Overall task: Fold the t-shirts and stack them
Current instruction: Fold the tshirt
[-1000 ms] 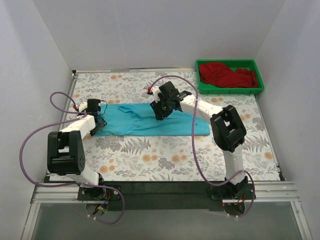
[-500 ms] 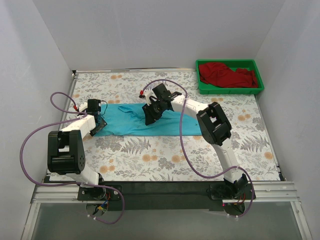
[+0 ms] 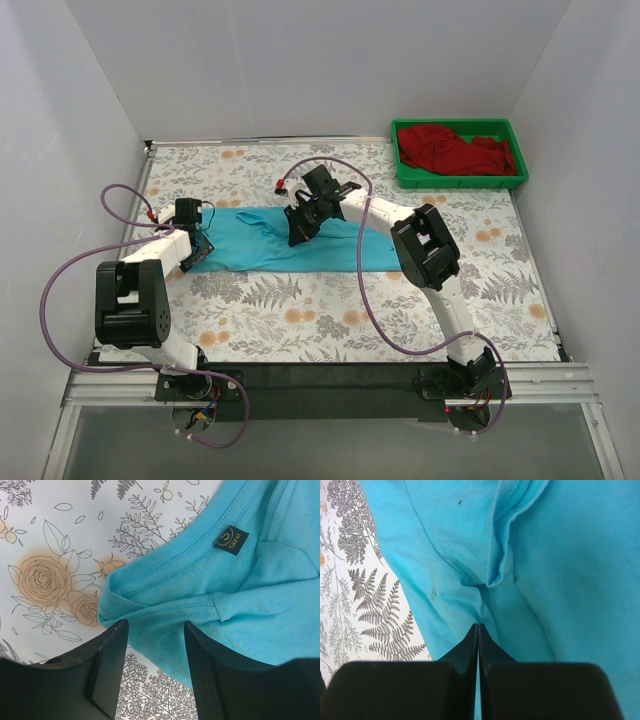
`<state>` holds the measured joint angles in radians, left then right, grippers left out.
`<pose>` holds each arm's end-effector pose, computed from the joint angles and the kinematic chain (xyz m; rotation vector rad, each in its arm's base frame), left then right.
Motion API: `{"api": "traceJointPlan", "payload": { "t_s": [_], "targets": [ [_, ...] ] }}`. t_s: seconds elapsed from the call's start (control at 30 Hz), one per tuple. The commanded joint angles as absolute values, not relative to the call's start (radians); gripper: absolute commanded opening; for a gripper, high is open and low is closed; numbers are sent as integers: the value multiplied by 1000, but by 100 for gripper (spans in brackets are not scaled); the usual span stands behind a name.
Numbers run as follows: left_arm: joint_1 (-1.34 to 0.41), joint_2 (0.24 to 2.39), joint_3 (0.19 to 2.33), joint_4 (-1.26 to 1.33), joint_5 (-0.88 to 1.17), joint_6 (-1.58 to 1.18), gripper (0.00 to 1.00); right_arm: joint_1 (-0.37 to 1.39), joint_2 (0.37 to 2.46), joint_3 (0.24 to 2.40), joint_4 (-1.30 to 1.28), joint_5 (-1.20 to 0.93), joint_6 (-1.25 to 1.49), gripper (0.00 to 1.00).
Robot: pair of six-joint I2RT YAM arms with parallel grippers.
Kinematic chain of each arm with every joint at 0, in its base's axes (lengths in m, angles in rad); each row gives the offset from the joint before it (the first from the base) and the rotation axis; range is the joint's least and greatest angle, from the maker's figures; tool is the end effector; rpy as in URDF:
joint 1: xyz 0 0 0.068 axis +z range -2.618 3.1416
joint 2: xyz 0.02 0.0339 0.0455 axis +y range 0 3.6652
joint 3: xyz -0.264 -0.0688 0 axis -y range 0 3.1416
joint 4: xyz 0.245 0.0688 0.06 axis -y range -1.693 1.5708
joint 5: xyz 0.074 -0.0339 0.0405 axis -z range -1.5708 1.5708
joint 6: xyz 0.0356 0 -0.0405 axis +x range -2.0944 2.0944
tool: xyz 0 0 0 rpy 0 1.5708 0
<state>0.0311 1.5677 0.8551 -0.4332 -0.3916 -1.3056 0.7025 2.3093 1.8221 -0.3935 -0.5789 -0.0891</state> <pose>0.2873 0.0225 0.1653 -1.6800 1.9501 0.0798 0.3754 0.3433 0.1670 -1.2030 2.1895 0.9748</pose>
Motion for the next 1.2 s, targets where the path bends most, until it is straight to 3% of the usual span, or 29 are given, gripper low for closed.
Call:
{"api": "traceJointPlan", "payload": {
  "t_s": [0.0, 0.37, 0.5, 0.7, 0.9, 1.0, 1.17],
  "targets": [
    [38, 1571, 847, -428, -410, -1302, 46, 709, 2287, 1874, -376, -562, -124, 1],
    [38, 1586, 854, -446, -443, -1307, 45, 709, 2307, 1882, -388, -460, -143, 5],
    [37, 1586, 856, -440, -437, -1305, 45, 709, 2247, 1864, -390, -370, -109, 27],
    [38, 1589, 862, -431, -436, -1299, 46, 651, 1995, 1599, -391, -204, 35, 42],
    [38, 1588, 862, -423, -428, -1296, 45, 525, 1709, 1202, -371, -83, 175, 40],
    [38, 1594, 868, -422, -428, -1295, 40, 453, 1590, 1047, -335, -68, 222, 38],
    [38, 1606, 868, -423, -433, -1295, 38, 350, 1537, 928, -285, -58, 253, 33]
  ]
}}
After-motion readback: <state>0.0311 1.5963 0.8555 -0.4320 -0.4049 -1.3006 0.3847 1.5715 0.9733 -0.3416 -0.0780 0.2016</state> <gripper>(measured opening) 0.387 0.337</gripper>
